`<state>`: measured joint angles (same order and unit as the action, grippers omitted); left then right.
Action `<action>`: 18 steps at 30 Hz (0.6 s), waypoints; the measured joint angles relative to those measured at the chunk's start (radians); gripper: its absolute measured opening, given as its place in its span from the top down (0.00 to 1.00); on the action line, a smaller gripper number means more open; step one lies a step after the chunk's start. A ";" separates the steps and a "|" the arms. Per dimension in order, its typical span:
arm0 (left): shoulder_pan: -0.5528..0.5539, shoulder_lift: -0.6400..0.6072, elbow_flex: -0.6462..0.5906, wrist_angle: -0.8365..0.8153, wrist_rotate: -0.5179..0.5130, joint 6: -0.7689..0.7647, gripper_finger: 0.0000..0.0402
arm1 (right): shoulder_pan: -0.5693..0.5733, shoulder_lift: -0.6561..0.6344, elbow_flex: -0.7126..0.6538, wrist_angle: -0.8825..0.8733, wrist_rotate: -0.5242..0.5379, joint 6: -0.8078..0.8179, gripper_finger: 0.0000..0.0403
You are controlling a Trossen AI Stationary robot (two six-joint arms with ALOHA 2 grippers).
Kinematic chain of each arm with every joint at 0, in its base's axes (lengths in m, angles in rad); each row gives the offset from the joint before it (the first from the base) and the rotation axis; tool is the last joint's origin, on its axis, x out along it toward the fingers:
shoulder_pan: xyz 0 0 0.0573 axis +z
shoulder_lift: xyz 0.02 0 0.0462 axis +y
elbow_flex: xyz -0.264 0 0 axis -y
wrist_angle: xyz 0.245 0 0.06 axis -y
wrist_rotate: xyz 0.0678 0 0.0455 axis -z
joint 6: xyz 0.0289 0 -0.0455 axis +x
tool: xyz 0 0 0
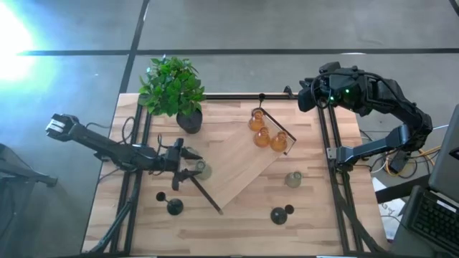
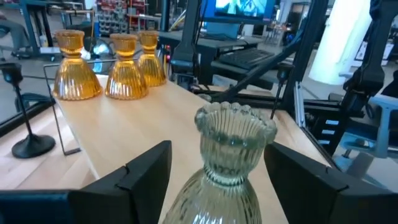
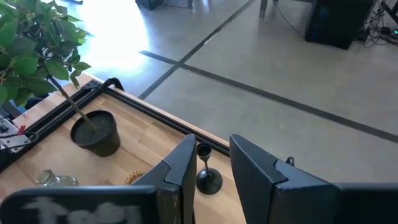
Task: Pick & Place candle stick holders
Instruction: Put the top transparent glass candle holder on the shelf, then put the left transparent glass candle holder on the shelf
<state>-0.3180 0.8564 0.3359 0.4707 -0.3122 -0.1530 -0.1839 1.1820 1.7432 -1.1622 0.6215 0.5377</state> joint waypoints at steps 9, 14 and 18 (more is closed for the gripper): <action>0.000 -0.171 0.000 -0.222 0.001 -0.015 0.36 | 0.000 0.000 0.000 0.000 0.000 0.000 0.75; 0.000 -0.276 0.002 -0.320 0.000 -0.028 0.36 | 0.000 0.000 0.000 0.000 0.000 0.001 0.76; 0.000 -0.357 0.002 -0.487 -0.023 -0.035 0.36 | 0.000 0.000 0.000 0.000 0.000 0.001 0.78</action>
<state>-0.3180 0.4990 0.3378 -0.0163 -0.3354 -0.1883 -0.1841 1.1816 1.7432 -1.1625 0.6212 0.5385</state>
